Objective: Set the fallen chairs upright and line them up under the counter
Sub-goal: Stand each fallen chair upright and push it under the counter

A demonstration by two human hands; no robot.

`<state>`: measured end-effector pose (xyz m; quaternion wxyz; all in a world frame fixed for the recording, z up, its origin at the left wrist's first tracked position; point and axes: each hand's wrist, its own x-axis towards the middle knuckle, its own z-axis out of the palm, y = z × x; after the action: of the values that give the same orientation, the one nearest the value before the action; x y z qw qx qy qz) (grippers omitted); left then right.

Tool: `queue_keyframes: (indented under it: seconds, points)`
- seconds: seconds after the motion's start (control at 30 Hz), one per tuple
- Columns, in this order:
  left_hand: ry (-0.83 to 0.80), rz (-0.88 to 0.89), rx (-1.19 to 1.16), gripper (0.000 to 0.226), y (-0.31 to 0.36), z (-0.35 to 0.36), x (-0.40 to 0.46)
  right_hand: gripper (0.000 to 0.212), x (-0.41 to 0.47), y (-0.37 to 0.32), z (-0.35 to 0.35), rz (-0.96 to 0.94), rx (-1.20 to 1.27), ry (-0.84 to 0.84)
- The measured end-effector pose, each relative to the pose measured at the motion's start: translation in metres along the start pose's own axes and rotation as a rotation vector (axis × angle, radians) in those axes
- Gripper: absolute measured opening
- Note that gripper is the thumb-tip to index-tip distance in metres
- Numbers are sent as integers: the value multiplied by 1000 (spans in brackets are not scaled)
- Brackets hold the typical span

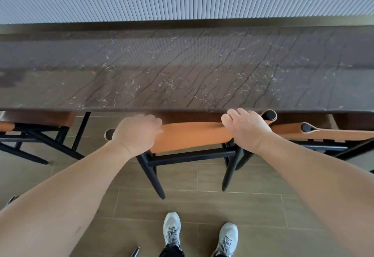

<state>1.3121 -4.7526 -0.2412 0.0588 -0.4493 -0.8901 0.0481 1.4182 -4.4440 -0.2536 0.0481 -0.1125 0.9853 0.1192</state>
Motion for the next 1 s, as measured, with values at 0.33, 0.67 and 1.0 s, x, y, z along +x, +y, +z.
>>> queue_keyframes:
  seconds: [0.33, 0.67, 1.0]
  points:
    - [46, 156, 45, 19, -15, -7, 33, 32, -11, 4, 5, 34, 1, -23]
    - [1, 76, -68, 22, -30, 26, 18, 25, 4, -26, 16, 59, 94, -66]
    - [22, 89, -79, 21, -55, 31, 38, 36, 27, -8, 5, 57, 95, -7]
